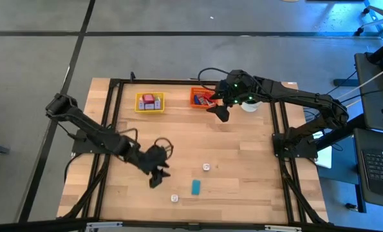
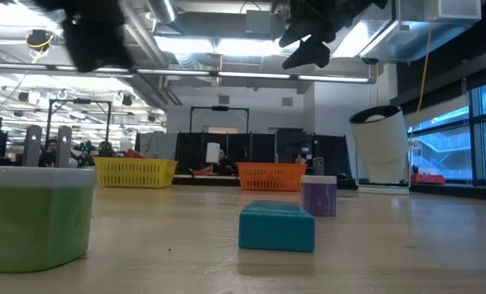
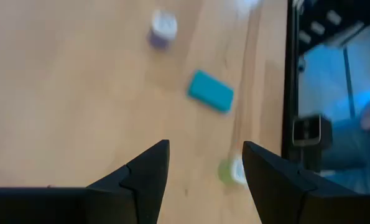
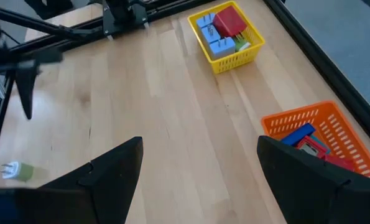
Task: Pick & Place Office items
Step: Put the green changer adapter into the yellow bin
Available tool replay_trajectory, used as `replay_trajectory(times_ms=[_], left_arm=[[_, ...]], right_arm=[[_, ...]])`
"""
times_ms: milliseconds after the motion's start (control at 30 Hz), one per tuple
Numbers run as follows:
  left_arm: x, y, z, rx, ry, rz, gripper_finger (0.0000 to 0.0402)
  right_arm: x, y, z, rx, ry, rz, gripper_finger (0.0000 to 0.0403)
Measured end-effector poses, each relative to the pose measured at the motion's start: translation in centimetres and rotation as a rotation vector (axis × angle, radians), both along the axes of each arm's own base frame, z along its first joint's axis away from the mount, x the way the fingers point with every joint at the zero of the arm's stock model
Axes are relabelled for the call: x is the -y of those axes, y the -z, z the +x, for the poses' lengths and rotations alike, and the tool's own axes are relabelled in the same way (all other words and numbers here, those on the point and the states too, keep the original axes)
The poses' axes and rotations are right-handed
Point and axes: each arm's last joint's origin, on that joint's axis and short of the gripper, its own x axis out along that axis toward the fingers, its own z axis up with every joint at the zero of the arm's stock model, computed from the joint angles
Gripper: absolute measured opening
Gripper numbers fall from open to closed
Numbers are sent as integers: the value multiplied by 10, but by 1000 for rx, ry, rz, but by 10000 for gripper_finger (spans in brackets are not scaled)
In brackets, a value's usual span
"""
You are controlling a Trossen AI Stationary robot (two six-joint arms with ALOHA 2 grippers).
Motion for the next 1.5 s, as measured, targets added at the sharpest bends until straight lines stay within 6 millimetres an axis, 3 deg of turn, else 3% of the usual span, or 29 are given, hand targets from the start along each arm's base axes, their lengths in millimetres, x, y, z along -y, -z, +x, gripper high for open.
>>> replay_trajectory(times_ms=[133, 333, 533, 733, 867, 1500], left_arm=[[25, 21, 1, -84, 101, -47, 199], [52, 51, 2, -130, 308, 61, 198], [70, 78, 7, -84, 510, 226, 198], [78, 100, 15, -56, 541, 264, 198], [76, 106, 18, -59, 533, 317, 199], [77, 106, 35, 67, 531, 236, 264]], right_arm=[[0, 0, 0, 2, 39, 48, 317], [0, 0, 0, 3, 71, 75, 317], [2, 0, 0, -4, 144, 61, 317], [3, 0, 0, -4, 171, 70, 317], [3, 0, 0, -4, 169, 68, 317], [1, 0, 0, -5, 157, 73, 318]])
